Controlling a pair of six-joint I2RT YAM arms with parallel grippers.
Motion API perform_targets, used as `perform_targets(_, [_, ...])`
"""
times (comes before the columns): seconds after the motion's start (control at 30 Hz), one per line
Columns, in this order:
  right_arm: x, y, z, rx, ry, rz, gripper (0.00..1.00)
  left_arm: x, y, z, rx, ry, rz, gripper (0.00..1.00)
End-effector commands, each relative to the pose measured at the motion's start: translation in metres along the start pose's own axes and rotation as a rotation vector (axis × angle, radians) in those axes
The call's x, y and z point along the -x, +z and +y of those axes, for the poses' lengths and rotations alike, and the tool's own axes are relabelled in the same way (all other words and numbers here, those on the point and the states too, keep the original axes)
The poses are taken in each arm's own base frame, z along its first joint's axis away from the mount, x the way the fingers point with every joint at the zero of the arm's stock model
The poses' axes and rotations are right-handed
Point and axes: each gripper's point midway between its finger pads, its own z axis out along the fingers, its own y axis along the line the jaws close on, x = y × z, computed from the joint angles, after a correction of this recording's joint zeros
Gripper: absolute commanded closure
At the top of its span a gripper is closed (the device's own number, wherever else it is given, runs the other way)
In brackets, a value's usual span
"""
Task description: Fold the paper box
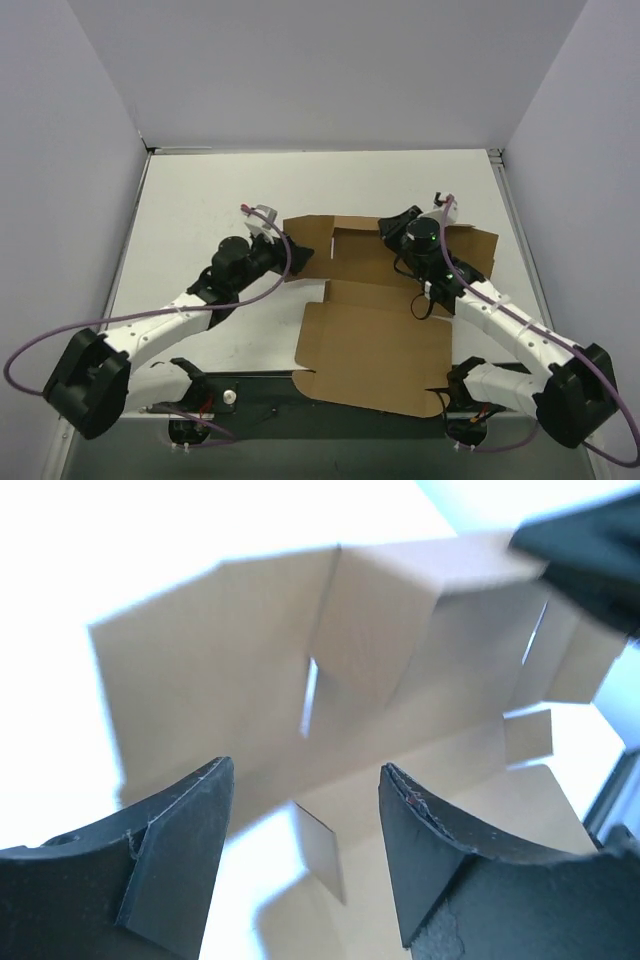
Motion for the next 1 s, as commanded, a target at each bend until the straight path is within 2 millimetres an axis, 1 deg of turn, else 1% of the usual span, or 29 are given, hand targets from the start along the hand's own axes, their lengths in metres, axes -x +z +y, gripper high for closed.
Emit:
perform_targets(0.0, [0.0, 0.02, 0.047, 0.155, -0.106, -0.016, 1.0, 0.018, -0.037, 0.021, 0.07, -0.017, 0.029, 0.3])
perform_targets(0.03, [-0.001, 0.023, 0.053, 0.174, -0.108, -0.012, 1.0, 0.026, -0.041, 0.024, 0.079, -0.016, 0.02, 0.3])
perform_targets(0.07, [0.001, 0.026, 0.063, 0.21, -0.102, -0.017, 1.0, 0.043, -0.05, 0.029, 0.087, -0.018, -0.011, 0.3])
perform_targets(0.13, [0.0, 0.036, 0.077, 0.251, -0.126, -0.015, 1.0, 0.058, -0.059, 0.032, 0.09, -0.03, -0.013, 0.29])
perform_targets(0.17, [0.002, 0.037, 0.088, 0.291, -0.121, -0.013, 1.0, 0.069, -0.066, 0.038, 0.094, -0.04, -0.031, 0.29])
perform_targets(0.2, [-0.002, 0.045, 0.089, 0.294, -0.138, -0.008, 1.0, 0.072, -0.069, 0.04, 0.097, -0.05, -0.027, 0.29])
perform_targets(0.23, [0.004, 0.048, 0.099, 0.319, -0.136, -0.02, 1.0, 0.081, -0.073, 0.042, 0.099, -0.045, -0.045, 0.29])
perform_targets(0.27, [0.009, 0.051, 0.104, 0.338, -0.127, -0.037, 1.0, 0.086, -0.077, 0.043, 0.097, -0.041, -0.056, 0.29])
perform_targets(0.3, [0.005, 0.056, 0.107, 0.363, -0.135, -0.021, 1.0, 0.086, -0.079, 0.044, 0.101, -0.029, -0.05, 0.29])
perform_targets(0.37, [0.011, 0.058, 0.118, 0.41, -0.141, -0.044, 1.0, 0.083, -0.08, 0.05, 0.127, -0.027, -0.037, 0.29])
perform_targets(0.43, [0.008, 0.064, 0.12, 0.435, -0.171, -0.057, 1.0, 0.072, -0.079, 0.055, 0.14, -0.042, -0.006, 0.3])
perform_targets(0.47, [0.013, 0.066, 0.122, 0.442, -0.162, -0.074, 1.0, 0.07, -0.079, 0.054, 0.137, -0.057, -0.006, 0.3])
perform_targets(0.5, [0.004, 0.068, 0.125, 0.481, -0.166, -0.037, 1.0, 0.069, -0.077, 0.05, 0.12, -0.058, -0.012, 0.3])
perform_targets(0.57, [0.001, 0.072, 0.127, 0.505, -0.16, -0.039, 1.0, 0.059, -0.075, 0.046, 0.113, -0.066, -0.003, 0.31])
perform_targets(0.6, [-0.001, 0.072, 0.129, 0.523, -0.169, -0.036, 1.0, 0.047, -0.071, 0.032, 0.082, -0.054, 0.025, 0.31])
perform_targets(0.63, [-0.002, 0.071, 0.131, 0.535, -0.182, -0.043, 1.0, 0.038, -0.068, 0.033, 0.11, -0.045, 0.037, 0.31])
perform_targets(0.67, [-0.005, 0.074, 0.128, 0.531, -0.188, -0.04, 1.0, 0.027, -0.066, 0.028, 0.11, -0.04, 0.063, 0.31])
perform_targets(0.7, [-0.007, 0.075, 0.128, 0.535, -0.188, -0.04, 1.0, 0.011, -0.062, 0.007, 0.056, -0.029, 0.105, 0.31])
perform_targets(0.73, [-0.008, 0.075, 0.127, 0.538, -0.185, -0.043, 1.0, 0.0, -0.058, 0.003, 0.054, -0.03, 0.126, 0.32])
perform_targets(0.77, [-0.011, 0.077, 0.122, 0.525, -0.186, -0.037, 1.0, -0.014, -0.057, -0.003, 0.042, -0.053, 0.141, 0.33])
perform_targets(0.83, [-0.011, 0.076, 0.116, 0.508, -0.186, -0.049, 1.0, -0.035, -0.055, -0.015, 0.029, -0.061, 0.166, 0.35])
perform_targets(0.9, [-0.014, 0.073, 0.106, 0.484, -0.187, -0.048, 1.0, -0.054, -0.054, -0.018, 0.016, -0.102, 0.183, 0.37])
perform_targets(0.93, [-0.017, 0.071, 0.103, 0.475, -0.193, -0.047, 1.0, -0.067, -0.054, -0.026, -0.009, -0.107, 0.215, 0.38])
perform_targets(0.97, [-0.015, 0.069, 0.102, 0.471, -0.194, -0.051, 1.0, -0.07, -0.051, -0.033, -0.032, -0.12, 0.211, 0.39])
